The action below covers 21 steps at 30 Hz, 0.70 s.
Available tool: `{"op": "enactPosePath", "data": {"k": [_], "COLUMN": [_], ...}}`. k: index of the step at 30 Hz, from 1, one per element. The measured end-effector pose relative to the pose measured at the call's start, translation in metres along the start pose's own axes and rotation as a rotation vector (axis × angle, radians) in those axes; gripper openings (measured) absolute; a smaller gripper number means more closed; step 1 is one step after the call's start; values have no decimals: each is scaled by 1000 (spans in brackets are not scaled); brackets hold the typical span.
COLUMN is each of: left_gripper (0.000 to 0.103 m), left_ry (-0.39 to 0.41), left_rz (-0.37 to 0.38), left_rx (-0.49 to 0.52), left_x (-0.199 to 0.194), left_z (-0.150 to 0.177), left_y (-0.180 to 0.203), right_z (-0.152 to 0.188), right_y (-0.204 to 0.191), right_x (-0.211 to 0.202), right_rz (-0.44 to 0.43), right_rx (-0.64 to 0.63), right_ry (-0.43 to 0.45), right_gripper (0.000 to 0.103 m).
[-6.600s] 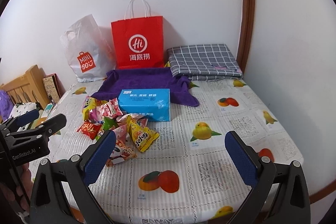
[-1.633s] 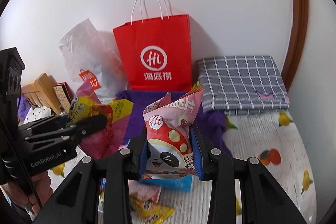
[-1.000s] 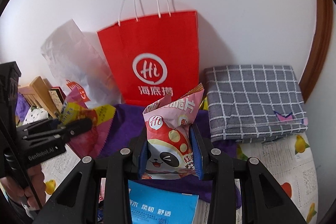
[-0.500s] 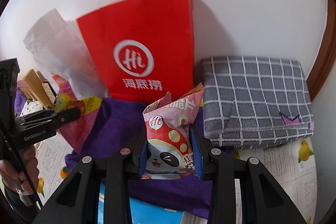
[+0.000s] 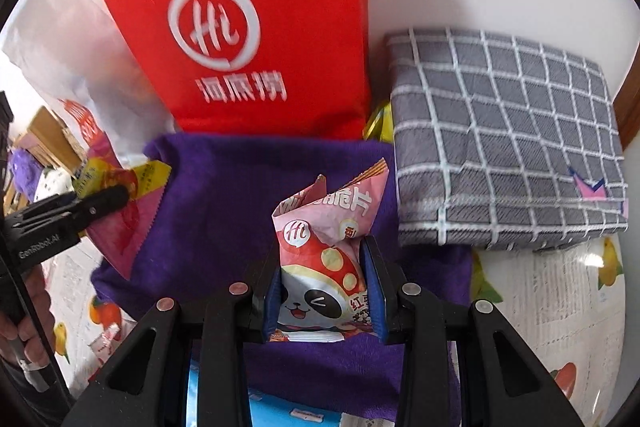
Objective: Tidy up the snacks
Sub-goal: 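Open the right tool over the towel while the left tool releases the chips bag there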
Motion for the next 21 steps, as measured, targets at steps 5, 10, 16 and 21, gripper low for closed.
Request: {"op": "enactPosePath", "data": {"k": [5, 10, 16, 21], "left_gripper": [42, 42, 42, 42], "left_ry": [-28, -55, -68, -85], "left_rz": [-4, -7, -13, -1], "left_rx": [-15, -28, -32, -27], "left_x": [9, 19, 25, 30], "left_z": [2, 4, 3, 5], "left_y": [-3, -6, -5, -3], "right_z": [4, 7, 8, 10], "right_y": [1, -1, -4, -5], "right_x": [13, 20, 31, 34], "right_rz": [12, 24, 28, 27], "right_rx": [1, -7, -15, -26], "right_ry": [-56, -75, -92, -105], "right_gripper": [36, 36, 36, 41]}}
Point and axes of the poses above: each gripper's, at about its wrist camera, not at the fingertips, and x roughly the way its jaws point, y to its right, z to its underside, the point moved 2 cm from there along x, roughly the way its jaws point, and after that the axes turned 8 degrees about x, right-handed, at the moved point
